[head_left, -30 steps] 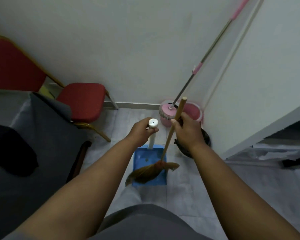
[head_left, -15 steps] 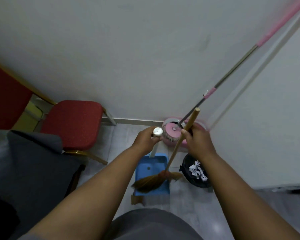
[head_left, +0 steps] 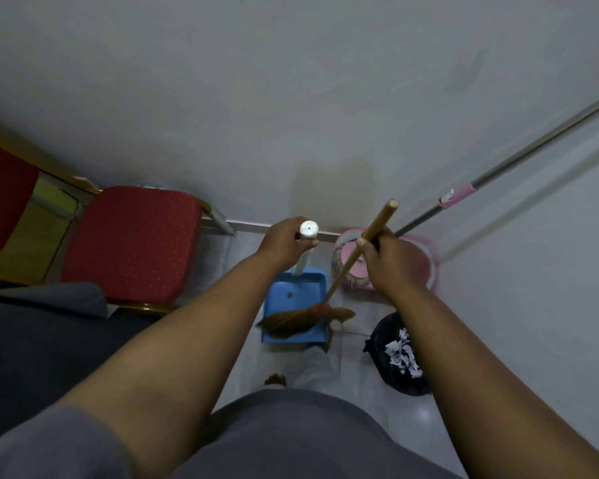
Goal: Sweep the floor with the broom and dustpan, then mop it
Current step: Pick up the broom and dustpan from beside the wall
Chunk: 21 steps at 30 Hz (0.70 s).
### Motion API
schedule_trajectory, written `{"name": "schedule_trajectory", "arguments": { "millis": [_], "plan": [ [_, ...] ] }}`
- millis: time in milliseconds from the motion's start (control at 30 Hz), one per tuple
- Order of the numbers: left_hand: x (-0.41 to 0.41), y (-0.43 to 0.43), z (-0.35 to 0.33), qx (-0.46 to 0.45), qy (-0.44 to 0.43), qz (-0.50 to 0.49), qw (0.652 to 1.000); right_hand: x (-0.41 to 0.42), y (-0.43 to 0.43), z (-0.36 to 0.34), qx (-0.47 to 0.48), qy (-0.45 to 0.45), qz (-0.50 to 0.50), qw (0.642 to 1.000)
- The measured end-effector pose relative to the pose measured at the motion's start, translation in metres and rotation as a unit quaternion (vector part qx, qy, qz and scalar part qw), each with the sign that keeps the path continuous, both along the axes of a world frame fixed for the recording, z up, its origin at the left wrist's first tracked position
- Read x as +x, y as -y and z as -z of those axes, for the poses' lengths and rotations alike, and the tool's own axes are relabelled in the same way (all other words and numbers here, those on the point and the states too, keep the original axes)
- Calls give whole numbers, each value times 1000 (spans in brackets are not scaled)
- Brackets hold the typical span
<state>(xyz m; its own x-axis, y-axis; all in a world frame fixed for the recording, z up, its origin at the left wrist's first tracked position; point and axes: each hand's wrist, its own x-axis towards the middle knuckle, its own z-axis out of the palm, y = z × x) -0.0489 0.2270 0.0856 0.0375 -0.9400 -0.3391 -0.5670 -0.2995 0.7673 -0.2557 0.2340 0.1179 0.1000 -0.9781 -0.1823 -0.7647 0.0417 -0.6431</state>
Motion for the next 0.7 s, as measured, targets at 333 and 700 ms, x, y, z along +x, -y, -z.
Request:
{"name": "schedule_trajectory", "arguments": {
  "millis": [333,700],
  "plan": [
    [6,93,44,39,77,-10,996,0,96,37,55,-27,-14,998],
    [12,186,99,48,58,7,997,21,175,75,94,-7,62,994]
  ]
}}
